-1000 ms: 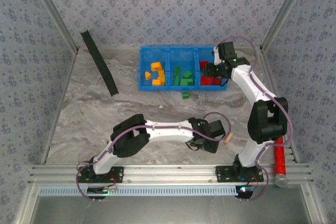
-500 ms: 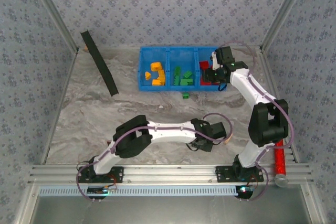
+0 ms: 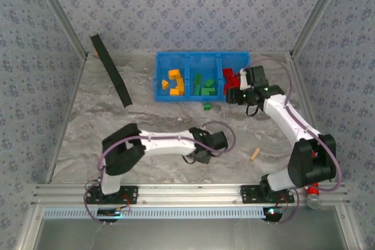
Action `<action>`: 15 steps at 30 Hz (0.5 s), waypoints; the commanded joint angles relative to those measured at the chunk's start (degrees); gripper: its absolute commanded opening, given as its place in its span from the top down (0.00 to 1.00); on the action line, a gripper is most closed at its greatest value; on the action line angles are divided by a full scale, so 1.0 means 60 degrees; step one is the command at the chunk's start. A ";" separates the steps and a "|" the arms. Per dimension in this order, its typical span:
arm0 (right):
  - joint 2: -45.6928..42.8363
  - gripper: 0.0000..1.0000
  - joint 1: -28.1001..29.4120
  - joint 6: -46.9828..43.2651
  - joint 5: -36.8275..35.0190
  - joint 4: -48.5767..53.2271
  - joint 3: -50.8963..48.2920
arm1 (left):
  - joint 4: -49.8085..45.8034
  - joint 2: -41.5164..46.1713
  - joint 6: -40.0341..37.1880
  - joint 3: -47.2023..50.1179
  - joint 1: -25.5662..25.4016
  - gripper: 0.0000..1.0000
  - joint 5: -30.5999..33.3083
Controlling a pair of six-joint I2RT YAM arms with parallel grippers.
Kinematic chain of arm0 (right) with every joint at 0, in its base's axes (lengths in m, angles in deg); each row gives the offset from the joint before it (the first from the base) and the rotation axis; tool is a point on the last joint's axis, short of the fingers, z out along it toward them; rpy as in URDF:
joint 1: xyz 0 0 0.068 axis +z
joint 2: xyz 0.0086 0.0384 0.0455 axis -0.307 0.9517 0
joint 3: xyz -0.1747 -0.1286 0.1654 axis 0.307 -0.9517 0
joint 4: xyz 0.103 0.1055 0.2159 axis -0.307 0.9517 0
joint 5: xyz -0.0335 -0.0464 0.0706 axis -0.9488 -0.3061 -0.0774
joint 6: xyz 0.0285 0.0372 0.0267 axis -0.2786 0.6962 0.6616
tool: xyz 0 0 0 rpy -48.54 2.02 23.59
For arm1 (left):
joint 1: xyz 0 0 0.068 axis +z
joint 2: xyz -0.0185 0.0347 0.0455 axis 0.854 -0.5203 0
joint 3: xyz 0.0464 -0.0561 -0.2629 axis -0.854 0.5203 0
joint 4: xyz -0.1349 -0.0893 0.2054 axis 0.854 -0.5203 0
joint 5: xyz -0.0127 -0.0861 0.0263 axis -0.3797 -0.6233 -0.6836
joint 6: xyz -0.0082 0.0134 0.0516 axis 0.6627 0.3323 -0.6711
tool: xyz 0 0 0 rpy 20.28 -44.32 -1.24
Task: Sort the legos into containers by color
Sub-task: Pick up the lego from the middle-left of the table, then place the lego in the container.
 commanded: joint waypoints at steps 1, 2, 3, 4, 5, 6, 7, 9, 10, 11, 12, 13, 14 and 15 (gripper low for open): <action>-0.0217 0.41 0.0412 0.0362 0.0280 -0.1244 -0.0816 | -0.0665 0.1499 -0.1049 -0.0257 0.0728 0.80 0.0750; -0.0242 0.41 0.0585 0.0341 0.0228 -0.1669 -0.1091 | -0.0665 0.1763 -0.1297 -0.0330 0.0982 0.79 0.0781; -0.0219 0.41 0.0805 0.0318 0.0085 -0.2014 -0.1363 | -0.0641 0.2057 -0.1584 -0.0412 0.1297 0.79 0.0840; -0.0171 0.41 0.1041 0.0303 -0.0136 -0.2252 -0.1514 | -0.0591 0.2275 -0.1866 -0.0483 0.1637 0.78 0.0868; -0.0103 0.41 0.1252 0.0283 -0.0383 -0.2416 -0.1618 | -0.0519 0.2455 -0.2124 -0.0558 0.2003 0.78 0.0904; 0.0002 0.41 0.1454 0.0281 -0.0535 -0.2552 -0.1670 | -0.0415 0.2582 -0.2340 -0.0615 0.2321 0.78 0.0942; 0.0112 0.41 0.1630 0.0319 -0.0700 -0.2705 -0.1726 | -0.0292 0.2689 -0.2564 -0.0674 0.2673 0.78 0.0983; 0.0354 0.41 0.1869 0.0458 -0.0893 -0.2992 -0.1771 | -0.0032 0.2767 -0.2945 -0.0788 0.3293 0.78 0.1013; 0.0478 0.41 0.1985 0.0532 -0.0976 -0.3082 -0.1757 | 0.0123 0.2764 -0.3109 -0.0847 0.3596 0.78 0.0992; 0.0611 0.41 0.2114 0.0559 -0.1088 -0.3142 -0.1715 | 0.0269 0.2725 -0.3245 -0.0934 0.3898 0.78 0.0911; 0.0719 0.40 0.2253 0.0574 -0.1252 -0.3133 -0.1647 | 0.0386 0.2659 -0.3333 -0.0998 0.4152 0.78 0.0804; 0.0845 0.39 0.2428 0.0545 -0.1496 -0.3084 -0.1558 | 0.0519 0.2583 -0.3474 -0.1073 0.4411 0.78 0.0724; 0.0978 0.39 0.2595 0.0530 -0.1774 -0.3048 -0.1465 | 0.0610 0.2455 -0.3610 -0.1191 0.4643 0.78 0.0626; 0.1101 0.38 0.2736 0.0530 -0.2012 -0.3003 -0.1389 | 0.0661 0.2317 -0.3728 -0.1320 0.4824 0.78 0.0568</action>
